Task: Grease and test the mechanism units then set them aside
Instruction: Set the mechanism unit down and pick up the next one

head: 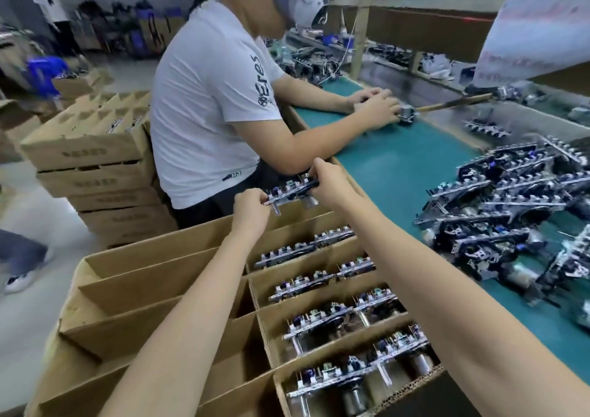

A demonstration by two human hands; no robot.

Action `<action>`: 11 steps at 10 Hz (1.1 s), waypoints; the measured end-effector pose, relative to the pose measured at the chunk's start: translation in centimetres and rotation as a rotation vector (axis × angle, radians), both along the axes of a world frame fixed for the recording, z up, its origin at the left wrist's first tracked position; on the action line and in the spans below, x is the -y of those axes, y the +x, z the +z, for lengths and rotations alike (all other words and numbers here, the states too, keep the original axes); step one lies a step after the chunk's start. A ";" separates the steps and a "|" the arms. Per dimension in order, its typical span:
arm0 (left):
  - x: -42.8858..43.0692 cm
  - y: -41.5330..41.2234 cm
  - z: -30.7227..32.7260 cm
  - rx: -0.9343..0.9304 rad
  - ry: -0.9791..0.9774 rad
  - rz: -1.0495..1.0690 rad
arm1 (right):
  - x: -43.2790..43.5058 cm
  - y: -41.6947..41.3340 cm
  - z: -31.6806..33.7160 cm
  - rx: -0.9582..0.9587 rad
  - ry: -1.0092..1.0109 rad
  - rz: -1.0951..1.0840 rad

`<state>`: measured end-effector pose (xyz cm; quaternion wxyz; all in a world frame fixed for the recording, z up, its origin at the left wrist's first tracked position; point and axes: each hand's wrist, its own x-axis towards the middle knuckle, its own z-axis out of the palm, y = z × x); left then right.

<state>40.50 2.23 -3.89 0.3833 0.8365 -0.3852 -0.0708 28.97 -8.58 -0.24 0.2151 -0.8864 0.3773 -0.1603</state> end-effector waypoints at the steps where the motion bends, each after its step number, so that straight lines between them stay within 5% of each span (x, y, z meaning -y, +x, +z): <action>1: 1.3 0.6 -1.0 -0.033 0.113 -0.027 | 1.3 0.4 -1.4 -0.064 0.047 0.012; 3: 3.2 2.0 -2.6 -0.176 0.354 -0.113 | 3.1 0.6 -4.4 -0.197 0.012 0.051; 5: 5.5 1.8 -3.1 -0.549 0.402 -0.297 | 5.0 0.0 -6.3 -0.372 -0.109 0.003; 8: 9.1 -1.6 -5.7 -0.158 0.580 -0.195 | 4.7 0.0 -7.0 -0.457 0.083 -0.135; 9: 9.3 -2.3 -5.2 -0.066 0.585 -0.088 | 3.1 -0.6 -6.1 -0.355 0.120 -0.141; 11: 8.3 -6.7 -1.1 0.036 0.118 -0.179 | -0.2 -3.8 0.7 0.238 0.105 -0.204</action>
